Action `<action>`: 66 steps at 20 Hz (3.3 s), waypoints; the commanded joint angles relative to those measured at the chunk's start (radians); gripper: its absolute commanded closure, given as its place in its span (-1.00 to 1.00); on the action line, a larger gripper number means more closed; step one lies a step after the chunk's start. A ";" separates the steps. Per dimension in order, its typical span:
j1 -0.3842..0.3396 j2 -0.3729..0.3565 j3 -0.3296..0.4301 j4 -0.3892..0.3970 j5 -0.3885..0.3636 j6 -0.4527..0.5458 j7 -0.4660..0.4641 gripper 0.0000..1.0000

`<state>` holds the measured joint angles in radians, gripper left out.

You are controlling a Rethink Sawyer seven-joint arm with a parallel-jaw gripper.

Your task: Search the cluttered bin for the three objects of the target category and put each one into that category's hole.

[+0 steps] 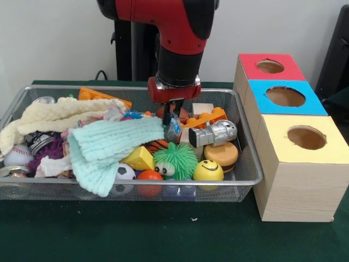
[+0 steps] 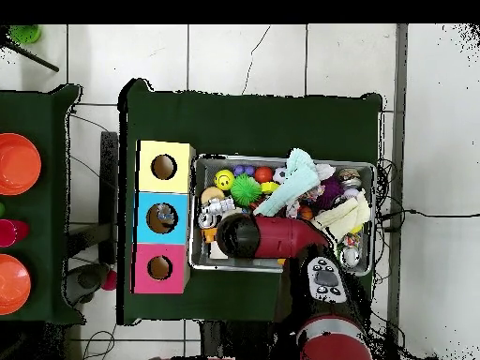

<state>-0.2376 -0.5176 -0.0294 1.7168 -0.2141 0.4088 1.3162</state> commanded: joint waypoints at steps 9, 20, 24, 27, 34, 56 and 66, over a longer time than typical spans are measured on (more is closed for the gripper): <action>-0.030 -0.237 0.074 0.069 0.092 0.313 0.082 1.00; -0.038 -0.361 0.087 0.083 0.135 0.472 0.048 1.00; -0.035 -0.404 0.091 0.070 0.157 0.572 0.040 1.00; -0.041 -0.422 0.104 0.088 0.216 0.616 0.069 1.00; -0.024 -0.433 0.114 0.086 0.304 0.676 0.095 1.00; 0.084 -0.390 0.114 0.206 0.575 0.427 0.200 1.00; 0.130 -0.358 0.108 0.202 0.613 0.371 0.209 1.00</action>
<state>-0.1104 -0.9173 0.0075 1.8372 0.3481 0.8454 1.3162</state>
